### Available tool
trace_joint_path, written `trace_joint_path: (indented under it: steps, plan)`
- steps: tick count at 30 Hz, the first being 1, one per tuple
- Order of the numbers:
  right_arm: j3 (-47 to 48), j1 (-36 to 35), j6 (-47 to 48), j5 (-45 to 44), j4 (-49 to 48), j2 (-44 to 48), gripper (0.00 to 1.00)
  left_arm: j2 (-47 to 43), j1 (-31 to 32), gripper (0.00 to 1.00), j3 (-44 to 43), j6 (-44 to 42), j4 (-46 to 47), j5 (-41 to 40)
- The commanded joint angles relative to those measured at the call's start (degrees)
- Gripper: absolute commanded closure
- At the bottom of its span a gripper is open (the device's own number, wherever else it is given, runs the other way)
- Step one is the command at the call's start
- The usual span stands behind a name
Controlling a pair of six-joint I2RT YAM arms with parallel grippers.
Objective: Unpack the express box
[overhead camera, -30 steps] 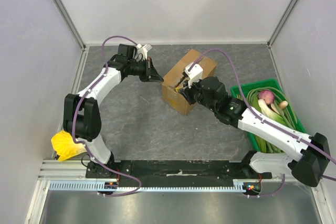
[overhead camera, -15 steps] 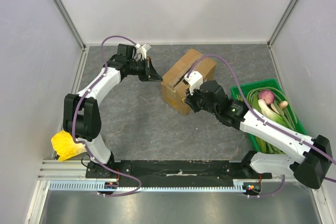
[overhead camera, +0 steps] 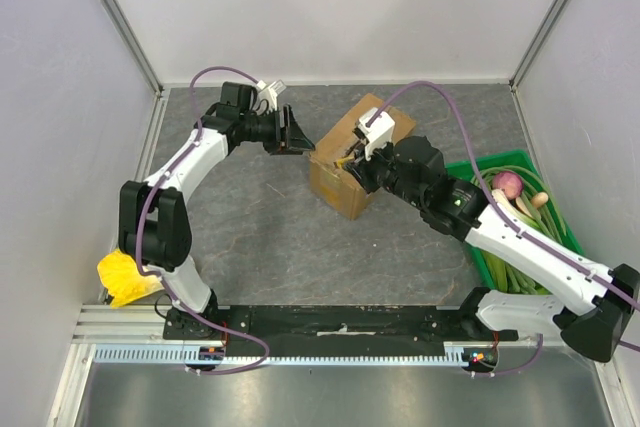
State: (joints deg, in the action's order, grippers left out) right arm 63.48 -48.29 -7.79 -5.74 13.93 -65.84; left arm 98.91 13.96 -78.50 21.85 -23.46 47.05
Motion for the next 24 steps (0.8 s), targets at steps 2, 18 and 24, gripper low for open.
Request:
trace_joint_path:
  steps: [2,18,24]
  plan:
    - [-0.9,-0.3,1.8,-0.6,-6.7,-1.6,1.0,-5.0,-0.2,0.36,-1.2,4.3,0.3,-1.4]
    - [-6.4,-0.4,2.0,-2.9,-12.6,-3.9,1.0,-4.6,2.4,0.4,3.6,13.7,1.5,-4.5]
    - [-6.4,-0.3,1.5,-3.4,-12.7,-3.0,1.0,-2.9,3.0,0.44,2.5,12.1,-1.4,-7.0]
